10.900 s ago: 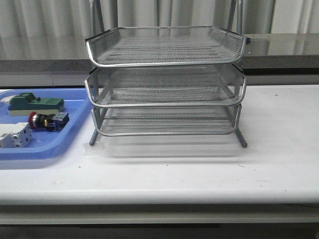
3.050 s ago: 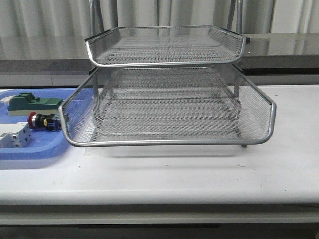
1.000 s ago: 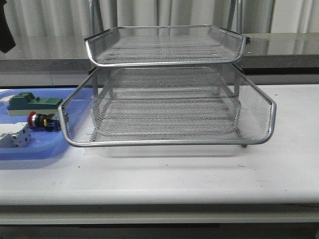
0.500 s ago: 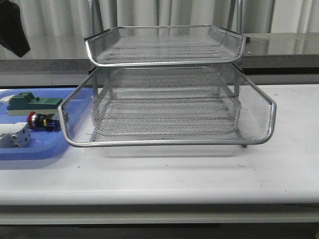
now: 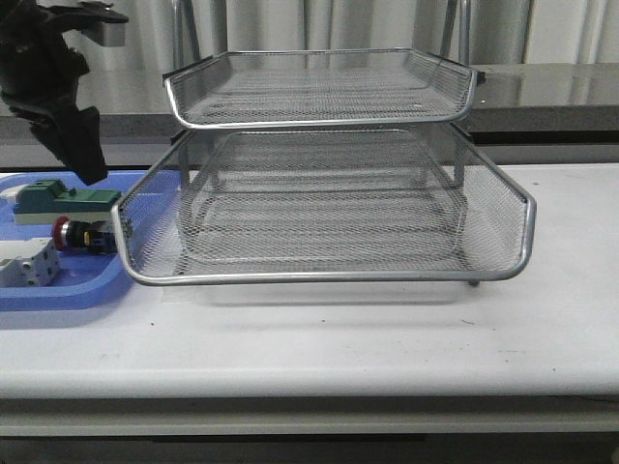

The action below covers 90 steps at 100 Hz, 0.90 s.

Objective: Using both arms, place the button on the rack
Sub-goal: 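Lower the left gripper onto the red push-button switch in the tray, then grasp the red push-button switch and lift it with the left gripper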

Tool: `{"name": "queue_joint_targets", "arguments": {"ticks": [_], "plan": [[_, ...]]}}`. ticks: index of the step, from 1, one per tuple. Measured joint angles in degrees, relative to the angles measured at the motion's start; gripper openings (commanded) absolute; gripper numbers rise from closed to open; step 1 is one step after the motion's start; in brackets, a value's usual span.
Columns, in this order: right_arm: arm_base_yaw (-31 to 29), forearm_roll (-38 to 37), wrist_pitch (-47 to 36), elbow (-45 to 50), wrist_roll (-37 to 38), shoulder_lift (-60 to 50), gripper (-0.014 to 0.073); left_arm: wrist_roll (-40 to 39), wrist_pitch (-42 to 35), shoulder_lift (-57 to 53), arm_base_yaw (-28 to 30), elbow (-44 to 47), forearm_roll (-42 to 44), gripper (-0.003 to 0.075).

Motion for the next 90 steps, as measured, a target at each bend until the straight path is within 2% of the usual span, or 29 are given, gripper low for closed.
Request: {"name": "queue_joint_targets", "arguments": {"ticks": [27, 90], "plan": [[0.0, 0.0, 0.0, 0.0, 0.0, 0.0, -0.007, 3.7, 3.1, 7.7, 0.0, -7.3, 0.0, 0.0533], [0.0, 0.0, 0.0, 0.0, 0.0, 0.0, -0.007, 7.1, 3.7, 14.4, 0.0, -8.2, 0.0, 0.0533]]}}
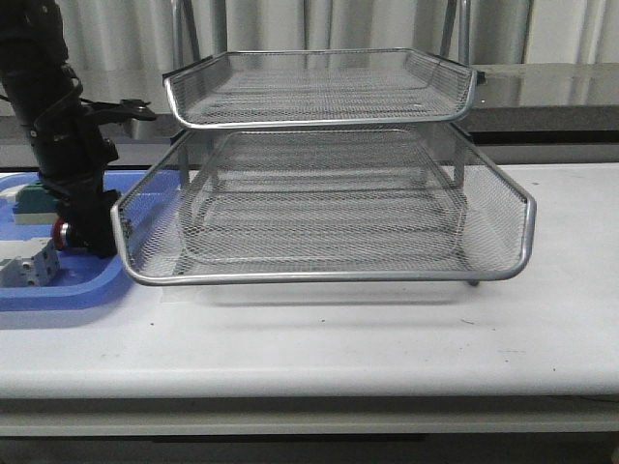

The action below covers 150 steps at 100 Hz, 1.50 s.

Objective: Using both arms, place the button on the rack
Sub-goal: 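Grasp the red push-button switch and lift it with the left gripper, then carry the switch over the pulled-out mesh tray with the left gripper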

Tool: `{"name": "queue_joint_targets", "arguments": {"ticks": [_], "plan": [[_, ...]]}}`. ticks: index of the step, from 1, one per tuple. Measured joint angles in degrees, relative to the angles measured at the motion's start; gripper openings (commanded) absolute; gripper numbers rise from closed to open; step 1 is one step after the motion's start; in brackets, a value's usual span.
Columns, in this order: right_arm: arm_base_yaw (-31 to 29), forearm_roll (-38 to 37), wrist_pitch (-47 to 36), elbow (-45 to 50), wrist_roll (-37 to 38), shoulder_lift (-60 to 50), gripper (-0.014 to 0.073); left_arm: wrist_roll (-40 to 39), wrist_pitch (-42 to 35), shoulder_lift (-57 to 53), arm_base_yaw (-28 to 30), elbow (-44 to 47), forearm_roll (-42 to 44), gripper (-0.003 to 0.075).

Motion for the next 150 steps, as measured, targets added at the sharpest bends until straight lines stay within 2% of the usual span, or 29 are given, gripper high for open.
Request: {"name": "queue_joint_targets", "arguments": {"ticks": [12, 41, 57, 75, 103, 128, 150], "plan": [[0.0, 0.0, 0.0, 0.0, 0.0, 0.0, -0.007, 0.1, 0.0, 0.2, 0.0, 0.0, 0.0, 0.0497], [0.0, 0.0, 0.0, 0.0, 0.0, 0.0, -0.007, 0.1, -0.1, 0.2, 0.0, 0.0, -0.1, 0.0133], [0.0, 0.0, 0.0, 0.0, 0.0, 0.0, -0.007, 0.1, 1.3, 0.2, 0.0, -1.1, -0.1, 0.0036], [0.0, 0.0, 0.0, 0.0, 0.0, 0.0, -0.007, -1.6, 6.2, 0.2, 0.0, -6.4, -0.1, 0.0008], [0.0, 0.0, 0.0, 0.0, 0.0, 0.0, -0.007, -6.2, 6.9, -7.0, 0.9, -10.3, -0.1, 0.0008], [0.0, 0.0, 0.0, 0.0, 0.0, 0.0, -0.007, -8.0, 8.0, -16.0, 1.0, -9.1, 0.0, 0.0008], [0.0, 0.0, 0.0, 0.0, 0.0, 0.0, -0.007, -9.8, 8.2, -26.1, 1.0, -1.7, -0.4, 0.0008]]}}
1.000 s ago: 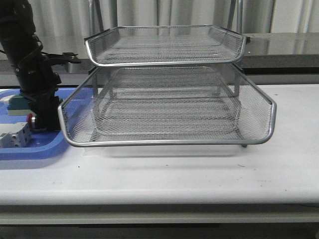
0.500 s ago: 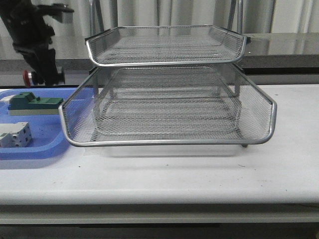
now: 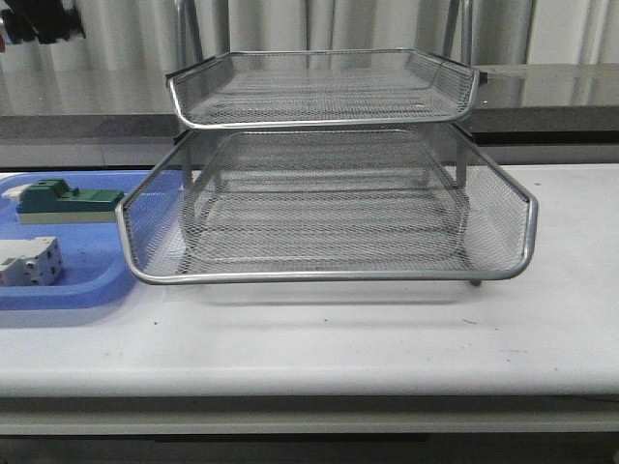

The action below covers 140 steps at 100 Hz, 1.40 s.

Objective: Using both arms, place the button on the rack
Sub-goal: 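Carry the switch over the pulled-out mesh tray with the left gripper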

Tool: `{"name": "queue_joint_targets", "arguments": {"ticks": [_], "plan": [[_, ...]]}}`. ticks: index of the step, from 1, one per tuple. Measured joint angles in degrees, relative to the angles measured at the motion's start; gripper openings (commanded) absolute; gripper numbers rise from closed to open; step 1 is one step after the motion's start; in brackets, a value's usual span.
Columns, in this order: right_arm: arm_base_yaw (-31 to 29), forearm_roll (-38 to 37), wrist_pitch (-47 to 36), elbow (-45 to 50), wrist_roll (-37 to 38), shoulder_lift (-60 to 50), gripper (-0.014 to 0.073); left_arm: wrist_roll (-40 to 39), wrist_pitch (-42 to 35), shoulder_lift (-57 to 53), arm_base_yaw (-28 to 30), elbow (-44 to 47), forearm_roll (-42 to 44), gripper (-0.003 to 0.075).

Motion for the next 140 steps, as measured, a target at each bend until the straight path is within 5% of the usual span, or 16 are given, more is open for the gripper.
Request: {"name": "queue_joint_targets", "arguments": {"ticks": [25, 60, 89, 123, 140], "plan": [[0.0, 0.0, 0.0, 0.0, 0.0, 0.0, -0.007, -0.4, 0.3, -10.8, -2.6, 9.8, -1.0, 0.0008], [0.0, 0.0, 0.0, 0.0, 0.0, 0.0, -0.007, -0.7, 0.5, -14.8, -17.5, 15.4, -5.2, 0.0008], [0.0, 0.0, 0.0, 0.0, 0.0, 0.0, -0.007, -0.8, -0.2, -8.6, -28.8, 15.5, -6.6, 0.0007], [0.0, 0.0, 0.0, 0.0, 0.0, 0.0, -0.007, -0.8, -8.9, 1.7, -33.2, 15.6, -6.6, 0.0015], [0.0, 0.0, 0.0, 0.0, 0.0, 0.0, -0.007, -0.8, -10.5, 3.7, -33.2, 15.6, -6.5, 0.0175]]}}
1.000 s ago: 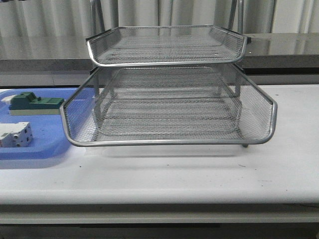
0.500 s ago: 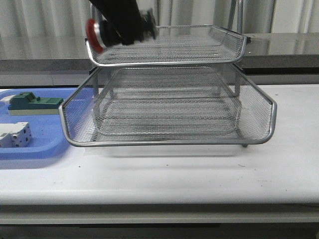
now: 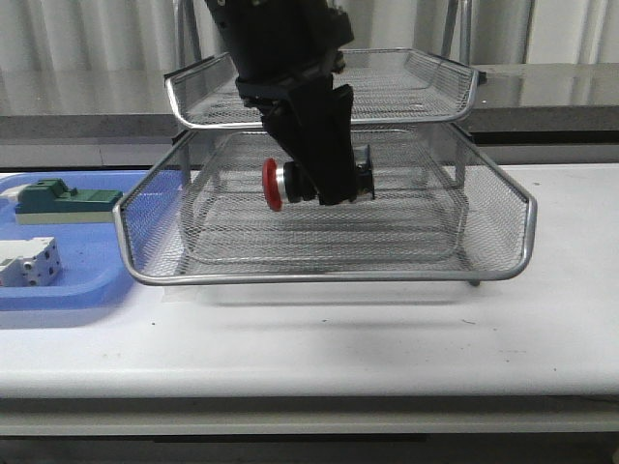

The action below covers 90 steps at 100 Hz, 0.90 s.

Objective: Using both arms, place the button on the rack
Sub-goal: 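Carry the switch over the pulled-out mesh tray with the left gripper, then lower the switch onto the mesh tray and open the left gripper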

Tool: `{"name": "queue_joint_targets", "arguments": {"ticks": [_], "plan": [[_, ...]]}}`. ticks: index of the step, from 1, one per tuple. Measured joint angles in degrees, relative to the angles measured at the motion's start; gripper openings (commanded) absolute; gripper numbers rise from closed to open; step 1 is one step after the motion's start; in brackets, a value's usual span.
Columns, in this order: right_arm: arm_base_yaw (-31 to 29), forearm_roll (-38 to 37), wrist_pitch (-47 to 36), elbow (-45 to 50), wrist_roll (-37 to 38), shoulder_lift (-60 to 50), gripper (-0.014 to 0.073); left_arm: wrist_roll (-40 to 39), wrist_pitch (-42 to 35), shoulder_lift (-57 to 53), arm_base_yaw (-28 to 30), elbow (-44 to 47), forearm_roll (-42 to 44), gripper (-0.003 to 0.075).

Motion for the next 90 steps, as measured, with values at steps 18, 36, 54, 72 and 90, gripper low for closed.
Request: {"name": "queue_joint_targets", "arguments": {"ticks": [18, 36, 54, 72, 90], "plan": [[0.0, 0.0, 0.0, 0.0, 0.0, 0.0, -0.007, 0.0, -0.1, 0.4, 0.0, 0.0, 0.0, 0.0436], [0.0, 0.0, 0.0, 0.0, 0.0, 0.0, -0.007, -0.1, -0.2, 0.4, 0.0, 0.0, -0.1, 0.045], [0.0, 0.0, 0.0, 0.0, 0.0, 0.0, -0.007, -0.1, -0.2, 0.2, 0.0, -0.1, -0.1, 0.045], [0.0, 0.0, 0.0, 0.0, 0.0, 0.0, -0.007, -2.7, 1.0, -2.9, 0.0, -1.0, -0.3, 0.0449], [0.0, 0.0, 0.0, 0.0, 0.0, 0.0, -0.007, -5.8, 3.9, -8.9, 2.4, -1.4, -0.6, 0.0448]]}}
